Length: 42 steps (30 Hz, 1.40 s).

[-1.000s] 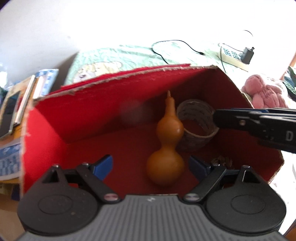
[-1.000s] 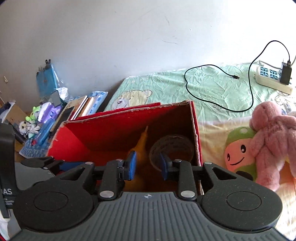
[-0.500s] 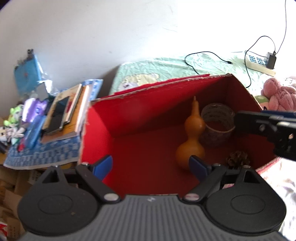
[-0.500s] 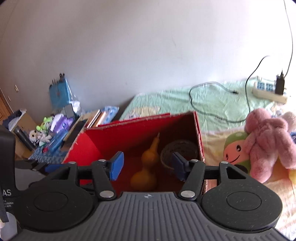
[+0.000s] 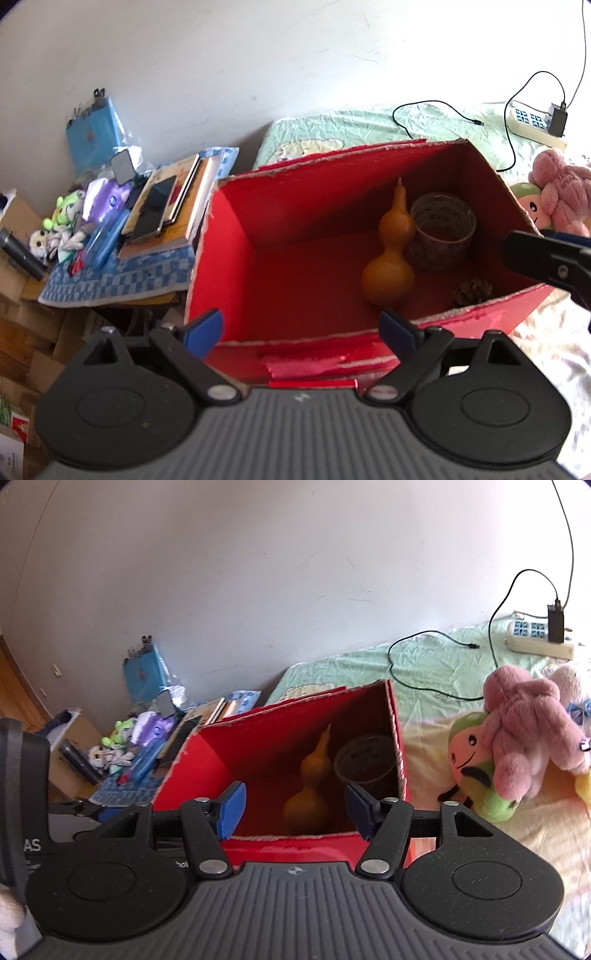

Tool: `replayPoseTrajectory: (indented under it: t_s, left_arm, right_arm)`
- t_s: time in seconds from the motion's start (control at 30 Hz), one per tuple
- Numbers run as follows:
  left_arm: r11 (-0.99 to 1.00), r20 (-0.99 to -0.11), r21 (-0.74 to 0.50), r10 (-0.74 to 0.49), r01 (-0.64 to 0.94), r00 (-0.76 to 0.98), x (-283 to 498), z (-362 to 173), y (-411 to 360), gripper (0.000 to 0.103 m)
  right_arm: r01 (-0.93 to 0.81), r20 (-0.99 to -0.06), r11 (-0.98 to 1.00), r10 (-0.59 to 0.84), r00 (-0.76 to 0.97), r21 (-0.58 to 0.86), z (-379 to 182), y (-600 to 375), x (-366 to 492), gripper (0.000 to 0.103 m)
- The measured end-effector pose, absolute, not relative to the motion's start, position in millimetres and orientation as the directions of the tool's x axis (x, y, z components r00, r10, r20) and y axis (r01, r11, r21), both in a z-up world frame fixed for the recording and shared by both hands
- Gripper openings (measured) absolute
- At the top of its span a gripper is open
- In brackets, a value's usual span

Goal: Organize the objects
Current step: 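Withdraw the right gripper from the box toward the red patterned cloth item, then close the right gripper on the red patterned item with cream loop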

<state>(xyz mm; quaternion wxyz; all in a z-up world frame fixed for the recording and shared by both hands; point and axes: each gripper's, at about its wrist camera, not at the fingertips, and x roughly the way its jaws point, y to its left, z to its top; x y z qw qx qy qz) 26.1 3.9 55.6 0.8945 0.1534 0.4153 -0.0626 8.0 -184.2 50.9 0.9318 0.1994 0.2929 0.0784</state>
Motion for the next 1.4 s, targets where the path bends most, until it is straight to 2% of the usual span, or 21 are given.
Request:
replayPoseTrajectory:
  t_s: [0.3, 0.53, 0.6, 0.67, 1.07, 1.23, 1.4]
  left_arm:
    - [0.958, -0.752, 0.231, 0.064, 0.171, 0.656, 9, 62, 2, 0.092]
    - [0.962, -0.756, 0.248, 0.118, 0.114, 0.644, -2, 59, -4, 0.092]
    - [0.962, -0.759, 0.254, 0.135, 0.099, 0.637, -5, 57, -7, 0.092]
    - [0.963, -0.761, 0.256, 0.147, 0.084, 0.632, -9, 54, -9, 0.092]
    - [0.964, -0.808, 0.264, 0.208, 0.023, 0.552, -20, 25, -30, 0.092]
    - [0.964, -0.818, 0.267, 0.215, 0.02, 0.533, -25, 16, -36, 0.092]
    - [0.976, -0.834, 0.218, 0.173, 0.026, 0.524, -33, 6, -28, 0.091]
  right_arm:
    - [-0.121, -0.511, 0.888, 0.361, 0.78, 0.443, 50, -184, -8, 0.062]
    - [-0.154, -0.542, 0.864, 0.43, 0.722, 0.48, 37, -193, -10, 0.061]
    - [-0.165, -0.552, 0.854, 0.454, 0.699, 0.494, 33, -197, -10, 0.054]
    - [-0.174, -0.563, 0.846, 0.475, 0.676, 0.505, 28, -199, -10, 0.052]
    - [-0.183, -0.62, 0.81, 0.553, 0.556, 0.558, -2, -220, -12, 0.052]
    - [-0.161, -0.628, 0.793, 0.572, 0.528, 0.587, -12, -229, -13, 0.052]
    - [-0.14, -0.654, 0.788, 0.583, 0.481, 0.6, -27, -228, -7, 0.046]
